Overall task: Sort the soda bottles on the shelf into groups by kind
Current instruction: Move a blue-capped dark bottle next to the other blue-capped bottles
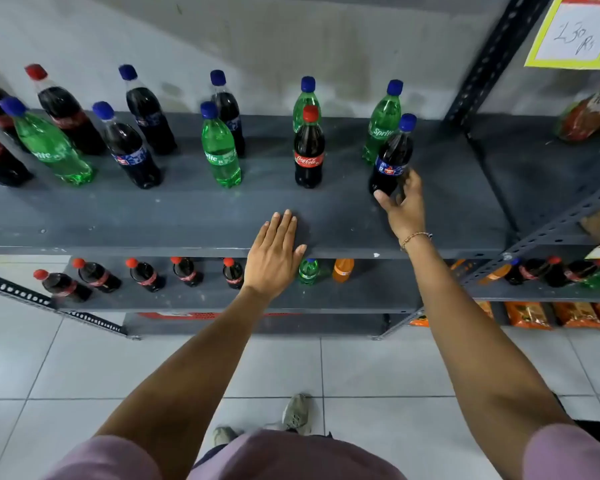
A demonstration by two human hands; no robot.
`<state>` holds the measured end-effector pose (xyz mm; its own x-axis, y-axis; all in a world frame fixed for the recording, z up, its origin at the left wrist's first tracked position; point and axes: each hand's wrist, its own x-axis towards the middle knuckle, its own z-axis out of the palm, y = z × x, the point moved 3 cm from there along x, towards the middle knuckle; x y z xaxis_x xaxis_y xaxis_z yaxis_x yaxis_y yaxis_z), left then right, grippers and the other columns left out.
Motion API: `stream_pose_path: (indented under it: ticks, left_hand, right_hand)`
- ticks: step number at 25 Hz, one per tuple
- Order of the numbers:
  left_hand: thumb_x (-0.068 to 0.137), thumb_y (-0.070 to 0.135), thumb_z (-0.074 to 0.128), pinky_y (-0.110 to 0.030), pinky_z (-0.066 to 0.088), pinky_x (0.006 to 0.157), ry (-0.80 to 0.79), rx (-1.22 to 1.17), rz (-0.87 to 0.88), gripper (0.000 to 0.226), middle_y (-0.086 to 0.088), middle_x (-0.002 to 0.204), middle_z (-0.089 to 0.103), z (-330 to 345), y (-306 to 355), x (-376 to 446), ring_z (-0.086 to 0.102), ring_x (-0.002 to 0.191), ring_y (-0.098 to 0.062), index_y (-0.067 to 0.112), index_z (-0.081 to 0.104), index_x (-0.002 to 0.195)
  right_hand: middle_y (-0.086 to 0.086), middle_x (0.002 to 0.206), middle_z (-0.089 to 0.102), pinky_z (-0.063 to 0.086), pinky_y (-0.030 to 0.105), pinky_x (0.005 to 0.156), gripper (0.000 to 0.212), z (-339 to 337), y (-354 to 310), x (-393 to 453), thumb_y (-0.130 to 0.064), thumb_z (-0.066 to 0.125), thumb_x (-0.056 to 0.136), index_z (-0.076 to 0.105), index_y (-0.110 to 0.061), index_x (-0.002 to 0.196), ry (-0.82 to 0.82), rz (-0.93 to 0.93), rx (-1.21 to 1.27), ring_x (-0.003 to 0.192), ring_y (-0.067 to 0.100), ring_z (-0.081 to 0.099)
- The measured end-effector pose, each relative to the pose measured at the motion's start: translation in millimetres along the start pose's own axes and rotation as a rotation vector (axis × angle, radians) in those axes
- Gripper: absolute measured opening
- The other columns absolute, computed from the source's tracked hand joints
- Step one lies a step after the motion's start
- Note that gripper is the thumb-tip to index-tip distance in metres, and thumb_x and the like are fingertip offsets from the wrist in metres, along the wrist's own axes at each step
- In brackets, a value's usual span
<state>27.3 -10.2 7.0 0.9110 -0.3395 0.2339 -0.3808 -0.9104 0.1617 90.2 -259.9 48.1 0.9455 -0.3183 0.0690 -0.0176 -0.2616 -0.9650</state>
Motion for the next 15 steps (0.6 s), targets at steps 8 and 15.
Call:
stream_pose_path:
  ticks: [8, 15]
  left_hand:
    - [0.102, 0.04, 0.013, -0.043, 0.029, 0.11, 0.01, 0.042, 0.007, 0.063, -0.018, 0.14, 0.047, -2, -1, -2, 0.04, 0.132, -0.033, -0.002, 0.047, 0.133]
    - [0.101, 0.039, 0.016, -0.043, 0.021, 0.113, 0.048, 0.067, -0.038, 0.059, -0.015, 0.142, 0.045, -16, -61, -27, 0.036, 0.135, -0.03, 0.0, 0.044, 0.137]
  right_hand:
    - [0.017, 0.131, 0.052, 0.045, 0.027, 0.099, 0.053, -4, -6, 9, -0.001, 0.065, 0.078, 0.041, -0.005, 0.126, 0.04, 0.041, 0.077, 0.12, 0.022, 0.051]
    - [0.014, 0.125, 0.057, 0.044, 0.03, 0.098, 0.053, 13, -8, -30, -0.003, 0.072, 0.072, 0.049, -0.008, 0.119, 0.032, 0.09, 0.11, 0.112, 0.019, 0.054]
